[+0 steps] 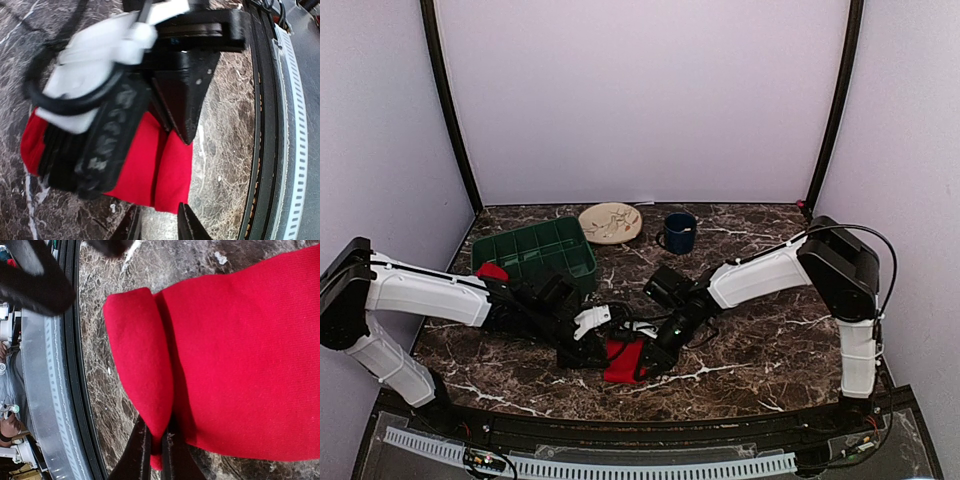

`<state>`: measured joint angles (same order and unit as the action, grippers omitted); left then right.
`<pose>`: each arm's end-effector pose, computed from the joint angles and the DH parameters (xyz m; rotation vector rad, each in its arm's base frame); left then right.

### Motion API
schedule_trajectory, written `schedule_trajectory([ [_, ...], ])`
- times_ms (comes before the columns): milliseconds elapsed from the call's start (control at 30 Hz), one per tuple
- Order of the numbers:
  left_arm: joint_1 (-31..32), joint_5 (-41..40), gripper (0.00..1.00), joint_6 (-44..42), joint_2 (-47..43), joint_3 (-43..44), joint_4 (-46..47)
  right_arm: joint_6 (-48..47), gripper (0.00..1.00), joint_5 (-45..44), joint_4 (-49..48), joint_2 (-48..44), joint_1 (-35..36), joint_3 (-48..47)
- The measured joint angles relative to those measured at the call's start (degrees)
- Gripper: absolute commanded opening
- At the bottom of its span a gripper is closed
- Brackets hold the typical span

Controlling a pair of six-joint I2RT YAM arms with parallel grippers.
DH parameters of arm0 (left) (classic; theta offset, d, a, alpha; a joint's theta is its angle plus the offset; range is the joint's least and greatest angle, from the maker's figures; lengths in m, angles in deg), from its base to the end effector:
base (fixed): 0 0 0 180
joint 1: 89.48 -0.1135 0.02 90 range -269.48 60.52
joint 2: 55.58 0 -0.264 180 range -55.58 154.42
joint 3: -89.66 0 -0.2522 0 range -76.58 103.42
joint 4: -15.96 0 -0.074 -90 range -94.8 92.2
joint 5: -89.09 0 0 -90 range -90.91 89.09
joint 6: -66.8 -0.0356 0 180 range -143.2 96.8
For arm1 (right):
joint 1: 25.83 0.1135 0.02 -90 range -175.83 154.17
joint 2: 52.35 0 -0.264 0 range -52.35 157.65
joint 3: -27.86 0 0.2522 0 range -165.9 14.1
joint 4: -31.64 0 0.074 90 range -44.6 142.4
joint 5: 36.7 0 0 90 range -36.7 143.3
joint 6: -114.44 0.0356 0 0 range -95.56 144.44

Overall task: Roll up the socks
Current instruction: Roll the sock at the center of the board.

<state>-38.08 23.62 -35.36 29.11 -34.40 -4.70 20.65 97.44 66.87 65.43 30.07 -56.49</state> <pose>0.1668 -0.2327 0.1743 1.4829 2.0132 -0.8199 0.1980 0.3366 0.1154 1.6052 -2.3608 -1.2724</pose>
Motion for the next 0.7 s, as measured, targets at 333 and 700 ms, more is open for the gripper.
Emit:
schedule_trajectory([
  [333,2.21,-0.20,0.30,-3.30,3.21,1.97,-0.87,-0.04,0.04,1.16,2.49,0.85,-0.24,-1.44],
  [700,3.50,-1.27,0.31,-5.18,6.43,4.26,-2.49,-0.07,0.04,1.60,3.28,1.07,-0.31,-1.75],
])
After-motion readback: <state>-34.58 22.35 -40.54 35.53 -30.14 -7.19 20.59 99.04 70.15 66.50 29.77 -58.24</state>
